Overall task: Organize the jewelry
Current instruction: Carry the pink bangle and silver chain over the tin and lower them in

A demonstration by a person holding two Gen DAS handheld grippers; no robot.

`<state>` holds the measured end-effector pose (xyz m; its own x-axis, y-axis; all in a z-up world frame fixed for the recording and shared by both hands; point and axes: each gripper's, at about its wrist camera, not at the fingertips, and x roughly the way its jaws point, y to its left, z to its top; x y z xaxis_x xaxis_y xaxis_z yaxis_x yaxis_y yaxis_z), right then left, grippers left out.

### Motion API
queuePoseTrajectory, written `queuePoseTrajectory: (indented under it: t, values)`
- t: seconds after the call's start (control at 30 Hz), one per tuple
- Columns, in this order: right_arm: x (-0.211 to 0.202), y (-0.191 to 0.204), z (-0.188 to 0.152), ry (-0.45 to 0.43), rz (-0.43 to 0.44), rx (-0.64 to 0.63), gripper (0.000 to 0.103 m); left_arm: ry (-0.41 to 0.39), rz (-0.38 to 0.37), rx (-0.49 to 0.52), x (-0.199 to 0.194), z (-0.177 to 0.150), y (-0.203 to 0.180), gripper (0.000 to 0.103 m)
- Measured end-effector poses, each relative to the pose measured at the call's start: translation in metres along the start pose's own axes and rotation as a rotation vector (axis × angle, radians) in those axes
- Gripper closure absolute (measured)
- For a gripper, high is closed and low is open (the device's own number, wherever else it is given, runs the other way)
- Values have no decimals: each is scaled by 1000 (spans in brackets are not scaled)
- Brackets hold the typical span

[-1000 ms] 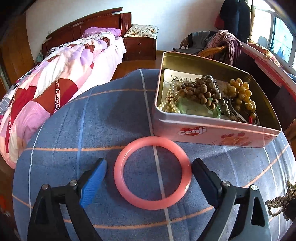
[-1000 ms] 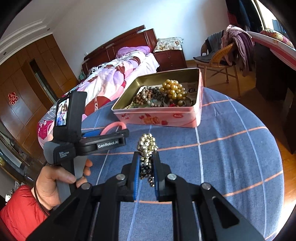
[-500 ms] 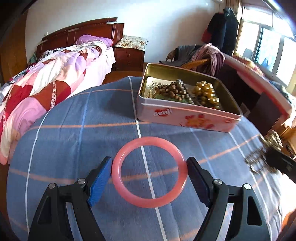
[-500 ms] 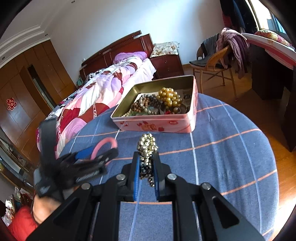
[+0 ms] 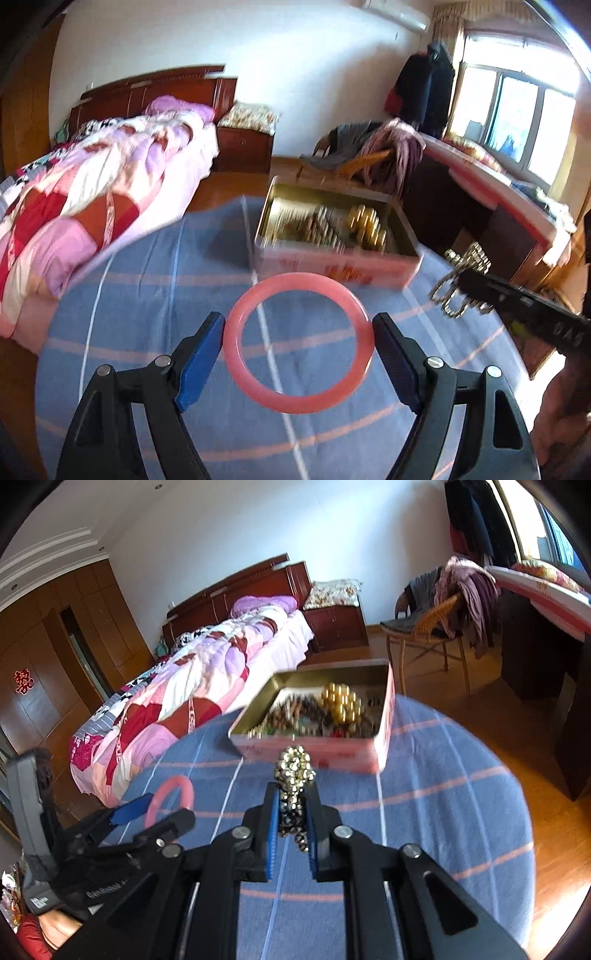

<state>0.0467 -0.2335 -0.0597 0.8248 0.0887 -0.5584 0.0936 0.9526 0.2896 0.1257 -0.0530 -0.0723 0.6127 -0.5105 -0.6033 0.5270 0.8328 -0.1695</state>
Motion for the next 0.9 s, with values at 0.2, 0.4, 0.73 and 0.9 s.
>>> queuePoseTrajectory:
  t: [0.2, 0.4, 0.73, 0.9]
  values:
    - [18, -6, 45, -62, -31, -21, 87, -78, 2, 47, 23, 52, -9, 22]
    - [52, -17, 73, -73, -74, 1, 87, -68, 37, 69, 64, 82, -17, 22]
    - [81, -29, 79, -41, -118, 4, 87, -12, 74, 70, 103, 84, -18, 22]
    - [91, -30, 80, -19, -141, -3, 87, 6, 83, 69, 114, 86, -19, 22]
